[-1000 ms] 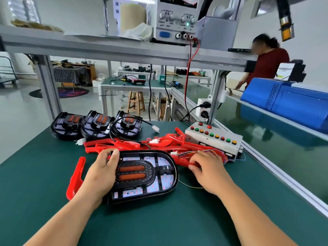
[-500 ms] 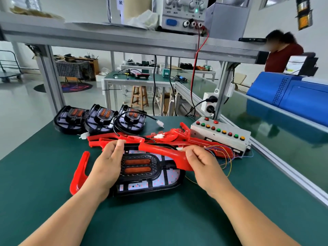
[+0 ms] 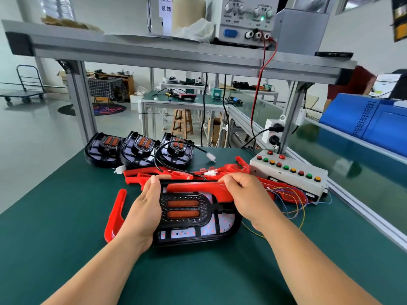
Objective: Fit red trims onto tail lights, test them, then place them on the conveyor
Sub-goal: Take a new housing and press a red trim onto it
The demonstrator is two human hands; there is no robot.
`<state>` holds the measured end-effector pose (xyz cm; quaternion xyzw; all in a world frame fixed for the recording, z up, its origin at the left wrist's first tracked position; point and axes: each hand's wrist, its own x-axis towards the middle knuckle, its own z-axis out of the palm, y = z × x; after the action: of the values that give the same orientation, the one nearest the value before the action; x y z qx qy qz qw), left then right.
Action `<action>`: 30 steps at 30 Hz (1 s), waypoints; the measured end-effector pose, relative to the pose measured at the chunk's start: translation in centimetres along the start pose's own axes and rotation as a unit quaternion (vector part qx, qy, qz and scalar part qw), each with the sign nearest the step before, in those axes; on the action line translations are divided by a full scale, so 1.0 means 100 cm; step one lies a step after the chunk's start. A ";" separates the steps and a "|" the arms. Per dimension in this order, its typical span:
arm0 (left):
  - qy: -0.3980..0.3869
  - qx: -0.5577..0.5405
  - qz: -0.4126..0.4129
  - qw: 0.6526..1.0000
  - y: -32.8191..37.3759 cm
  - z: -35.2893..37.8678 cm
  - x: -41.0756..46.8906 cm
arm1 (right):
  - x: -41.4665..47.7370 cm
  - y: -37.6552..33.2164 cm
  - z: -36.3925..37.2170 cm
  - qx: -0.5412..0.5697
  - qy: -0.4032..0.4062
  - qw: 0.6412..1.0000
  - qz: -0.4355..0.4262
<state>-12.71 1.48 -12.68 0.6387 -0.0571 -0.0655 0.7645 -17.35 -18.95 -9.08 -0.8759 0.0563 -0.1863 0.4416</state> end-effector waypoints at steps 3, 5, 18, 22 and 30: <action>-0.008 0.010 0.011 1.000 0.001 0.001 -0.001 | -0.001 -0.002 0.001 0.044 0.010 0.998 0.031; -0.012 0.024 0.012 1.000 0.001 0.000 -0.002 | -0.002 -0.004 0.006 0.027 0.008 0.999 0.024; -0.061 -0.018 0.042 0.997 0.004 0.007 -0.008 | -0.014 -0.002 0.021 -0.142 0.158 0.975 -0.062; -0.045 -0.015 0.044 0.998 0.005 0.009 -0.009 | -0.012 0.000 0.023 -0.143 0.144 0.978 -0.050; -0.021 -0.018 0.033 0.999 0.006 0.009 -0.010 | -0.020 0.012 0.011 0.017 -0.002 0.999 -0.045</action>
<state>-13.81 0.91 -11.89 0.6208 -0.0928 -0.0546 0.7765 -18.72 -18.29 -11.16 -0.8702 0.0126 -0.2052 0.4477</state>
